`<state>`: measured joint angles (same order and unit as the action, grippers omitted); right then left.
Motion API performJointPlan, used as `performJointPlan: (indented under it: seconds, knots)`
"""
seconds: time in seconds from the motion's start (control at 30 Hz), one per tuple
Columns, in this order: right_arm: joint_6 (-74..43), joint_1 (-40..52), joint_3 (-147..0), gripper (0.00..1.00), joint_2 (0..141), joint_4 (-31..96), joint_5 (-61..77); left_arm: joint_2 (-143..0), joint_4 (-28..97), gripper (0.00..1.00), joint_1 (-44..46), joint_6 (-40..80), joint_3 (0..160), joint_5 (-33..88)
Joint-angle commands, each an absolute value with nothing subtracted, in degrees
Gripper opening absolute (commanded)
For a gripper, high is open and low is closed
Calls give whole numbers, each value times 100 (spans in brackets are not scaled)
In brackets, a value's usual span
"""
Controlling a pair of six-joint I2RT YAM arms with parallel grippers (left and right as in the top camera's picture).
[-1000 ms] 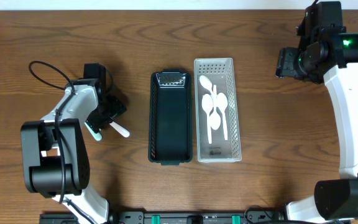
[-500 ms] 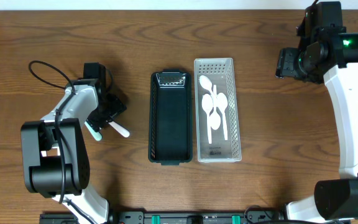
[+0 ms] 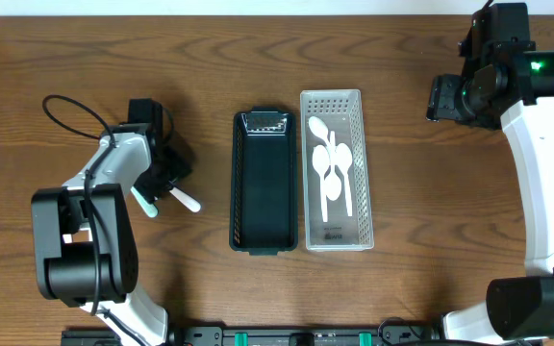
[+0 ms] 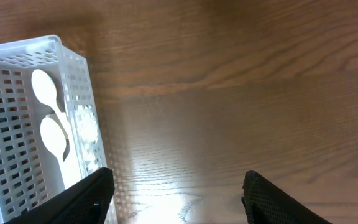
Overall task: Pack container
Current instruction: 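Place the white spoon into the black basket, release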
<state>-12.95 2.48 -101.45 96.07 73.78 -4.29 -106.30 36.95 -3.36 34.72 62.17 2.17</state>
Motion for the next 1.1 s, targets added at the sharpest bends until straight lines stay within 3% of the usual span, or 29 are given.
performJointPlan:
  seconds: [0.0,0.13,0.47,0.73,1.07]
  knots:
    - [-1256,263,-10112,70,9592,7402,-405,-10728,3719,48,-364,3481,6020,252]
    - [-1256,263,-10112,70,9592,7419,-405,-10728,3719,31,-364,3481,6020,255]
    - [-1256,263,-10112,70,9592,7422,-405,-10726,3721,10,-364,3479,6023,252]
    - [-1258,263,-10112,70,9592,7422,-405,-10661,3760,6,-362,3382,6075,255]
    - [-1258,263,-10112,70,9592,7413,-405,-9706,4963,6,220,2473,7430,252]
